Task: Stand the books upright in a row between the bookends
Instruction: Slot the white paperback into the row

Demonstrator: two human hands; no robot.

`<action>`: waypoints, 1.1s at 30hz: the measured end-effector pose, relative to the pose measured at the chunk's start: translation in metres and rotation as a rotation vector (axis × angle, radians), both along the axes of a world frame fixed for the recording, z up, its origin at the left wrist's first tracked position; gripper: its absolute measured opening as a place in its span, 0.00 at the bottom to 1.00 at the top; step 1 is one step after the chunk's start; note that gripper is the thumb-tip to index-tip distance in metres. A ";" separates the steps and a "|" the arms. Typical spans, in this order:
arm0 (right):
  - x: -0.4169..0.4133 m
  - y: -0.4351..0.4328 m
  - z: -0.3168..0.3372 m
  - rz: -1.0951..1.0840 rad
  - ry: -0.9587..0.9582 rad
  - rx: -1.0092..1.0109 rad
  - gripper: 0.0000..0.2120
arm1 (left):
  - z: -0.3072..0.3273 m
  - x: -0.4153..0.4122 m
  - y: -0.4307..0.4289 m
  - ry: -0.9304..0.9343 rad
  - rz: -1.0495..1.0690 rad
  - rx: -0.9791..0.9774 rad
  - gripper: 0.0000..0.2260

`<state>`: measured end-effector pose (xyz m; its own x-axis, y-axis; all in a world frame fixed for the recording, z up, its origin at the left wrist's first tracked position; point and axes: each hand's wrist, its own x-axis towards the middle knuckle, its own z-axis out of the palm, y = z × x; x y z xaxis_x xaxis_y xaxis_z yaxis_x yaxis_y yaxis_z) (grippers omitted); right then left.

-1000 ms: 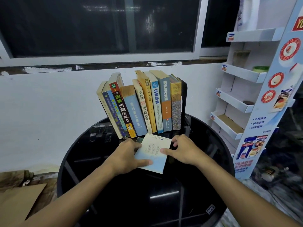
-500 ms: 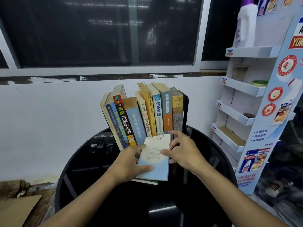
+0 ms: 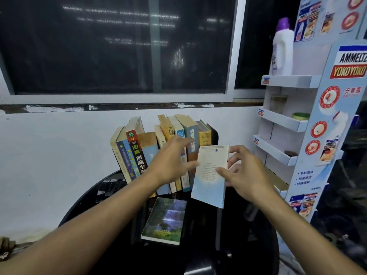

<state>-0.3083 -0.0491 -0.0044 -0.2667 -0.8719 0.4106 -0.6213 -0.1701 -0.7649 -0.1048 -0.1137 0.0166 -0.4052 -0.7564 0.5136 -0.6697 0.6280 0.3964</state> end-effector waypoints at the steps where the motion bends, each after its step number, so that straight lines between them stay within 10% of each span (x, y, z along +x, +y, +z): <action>1: -0.004 0.001 0.002 -0.020 0.030 -0.003 0.23 | 0.008 -0.005 -0.006 -0.007 0.003 -0.079 0.29; 13: -0.025 0.009 0.015 -0.095 0.200 -0.114 0.22 | 0.022 -0.048 -0.053 -0.291 0.162 -0.302 0.20; 33: -0.012 -0.023 0.021 -0.073 0.417 -0.256 0.23 | 0.008 -0.047 -0.057 -0.204 0.204 -0.372 0.18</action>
